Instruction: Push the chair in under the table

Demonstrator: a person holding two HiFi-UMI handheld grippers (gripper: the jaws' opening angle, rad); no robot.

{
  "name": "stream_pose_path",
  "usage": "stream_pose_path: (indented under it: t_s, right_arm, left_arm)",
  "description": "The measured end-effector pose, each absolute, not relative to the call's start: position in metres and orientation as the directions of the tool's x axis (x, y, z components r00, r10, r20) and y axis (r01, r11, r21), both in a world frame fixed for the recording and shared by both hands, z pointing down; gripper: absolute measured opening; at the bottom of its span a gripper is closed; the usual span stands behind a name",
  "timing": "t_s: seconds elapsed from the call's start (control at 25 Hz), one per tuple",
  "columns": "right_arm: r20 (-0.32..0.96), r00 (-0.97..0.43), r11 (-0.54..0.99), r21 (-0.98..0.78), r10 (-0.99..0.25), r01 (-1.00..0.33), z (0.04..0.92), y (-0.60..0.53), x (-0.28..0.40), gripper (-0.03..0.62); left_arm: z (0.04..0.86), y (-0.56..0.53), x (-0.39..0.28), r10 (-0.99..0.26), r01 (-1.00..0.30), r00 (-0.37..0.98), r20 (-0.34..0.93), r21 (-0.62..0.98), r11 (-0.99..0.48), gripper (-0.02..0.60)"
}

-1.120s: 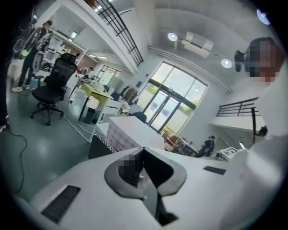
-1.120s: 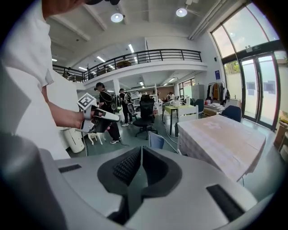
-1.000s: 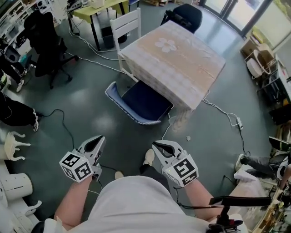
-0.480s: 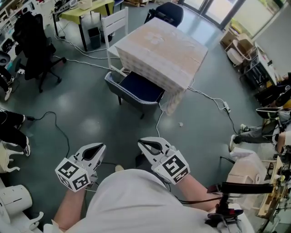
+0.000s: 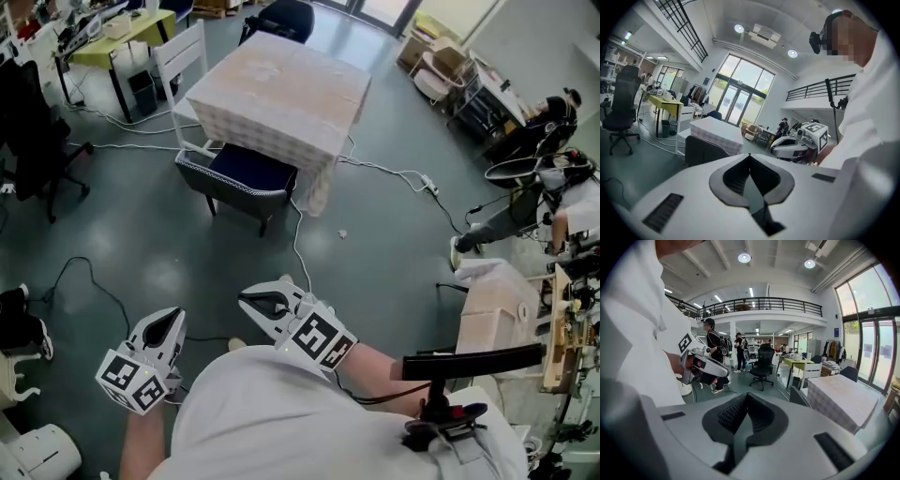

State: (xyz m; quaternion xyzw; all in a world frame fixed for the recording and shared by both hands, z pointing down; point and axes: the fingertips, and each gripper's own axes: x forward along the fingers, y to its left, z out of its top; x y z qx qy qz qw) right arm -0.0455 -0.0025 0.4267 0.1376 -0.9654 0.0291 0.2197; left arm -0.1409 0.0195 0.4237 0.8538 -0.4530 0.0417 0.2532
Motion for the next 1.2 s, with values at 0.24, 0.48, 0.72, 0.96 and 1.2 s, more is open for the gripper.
stream_pose_path:
  t_s: [0.24, 0.48, 0.72, 0.96, 1.2]
  right_arm:
    - [0.441, -0.861, 0.961, 0.011, -0.252, -0.275, 0.429, 0.013, -0.052, 0.014]
    - [0.451, -0.856, 0.961, 0.018, -0.253, -0.275, 0.428, 0.022, -0.058, 0.014]
    - [0.466, -0.843, 0.957, 0.029, -0.269, -0.289, 0.43, 0.024, -0.057, 0.014]
    - [0.478, -0.833, 0.953, 0.03, -0.28, -0.303, 0.431, 0.027, -0.05, 0.014]
    - [0.482, -0.83, 0.951, 0.025, -0.281, -0.307, 0.433, 0.017, -0.04, 0.014]
  left_arm:
    - [0.433, 0.035, -0.145, -0.746, -0.791, 0.59, 0.309, 0.407, -0.457, 0.011]
    - [0.434, 0.041, -0.145, -0.734, -0.783, 0.603, 0.313, 0.407, -0.47, 0.009]
    - [0.442, 0.043, -0.144, -0.719, -0.771, 0.62, 0.314, 0.41, -0.486, 0.009]
    - [0.447, 0.042, -0.14, -0.707, -0.762, 0.633, 0.315, 0.414, -0.498, 0.011]
    - [0.451, 0.027, -0.132, -0.701, -0.761, 0.634, 0.326, 0.425, -0.491, 0.009]
